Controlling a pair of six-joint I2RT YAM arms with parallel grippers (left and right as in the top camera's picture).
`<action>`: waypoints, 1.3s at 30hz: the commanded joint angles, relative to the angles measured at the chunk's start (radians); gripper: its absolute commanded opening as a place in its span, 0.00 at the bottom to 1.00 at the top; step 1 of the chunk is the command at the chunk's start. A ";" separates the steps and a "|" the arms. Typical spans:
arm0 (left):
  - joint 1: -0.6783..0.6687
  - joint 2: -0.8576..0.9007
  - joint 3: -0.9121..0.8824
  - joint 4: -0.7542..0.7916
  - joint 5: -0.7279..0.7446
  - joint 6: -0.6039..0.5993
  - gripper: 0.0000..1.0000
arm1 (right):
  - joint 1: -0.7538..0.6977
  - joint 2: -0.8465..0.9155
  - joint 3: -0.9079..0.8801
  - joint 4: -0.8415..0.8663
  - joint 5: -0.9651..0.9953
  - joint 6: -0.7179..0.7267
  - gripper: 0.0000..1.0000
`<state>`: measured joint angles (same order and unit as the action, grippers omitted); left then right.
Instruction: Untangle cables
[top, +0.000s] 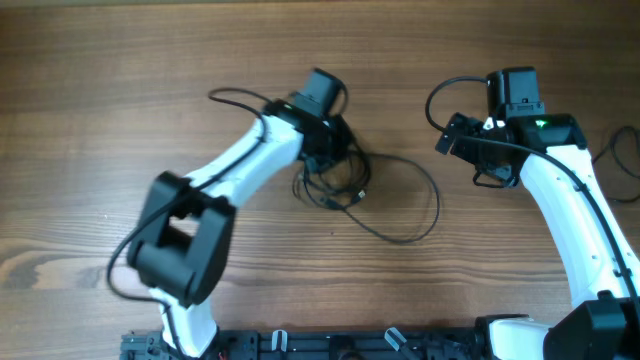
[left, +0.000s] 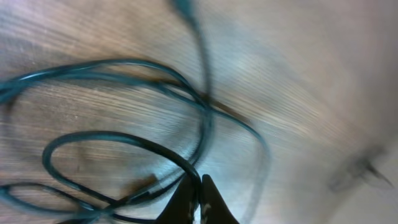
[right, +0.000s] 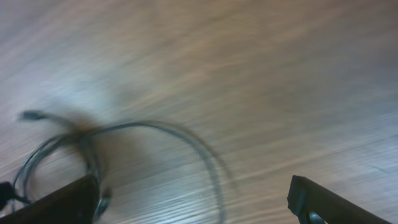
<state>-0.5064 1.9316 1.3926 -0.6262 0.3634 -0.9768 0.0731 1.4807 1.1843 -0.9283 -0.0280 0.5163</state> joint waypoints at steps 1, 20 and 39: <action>0.063 -0.240 0.061 -0.014 0.153 0.235 0.04 | -0.003 -0.014 -0.027 0.058 -0.229 -0.080 1.00; 0.077 -0.632 0.061 -0.071 -0.020 0.334 0.04 | 0.029 -0.014 -0.294 0.492 -1.239 -0.633 1.00; 0.172 -0.632 0.061 -0.204 -0.055 -0.030 0.04 | 0.276 -0.014 -0.294 0.976 -0.822 -0.289 0.39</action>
<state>-0.3737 1.3098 1.4460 -0.8139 0.2634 -0.9871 0.3347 1.4799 0.8848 0.0418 -0.9974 0.2134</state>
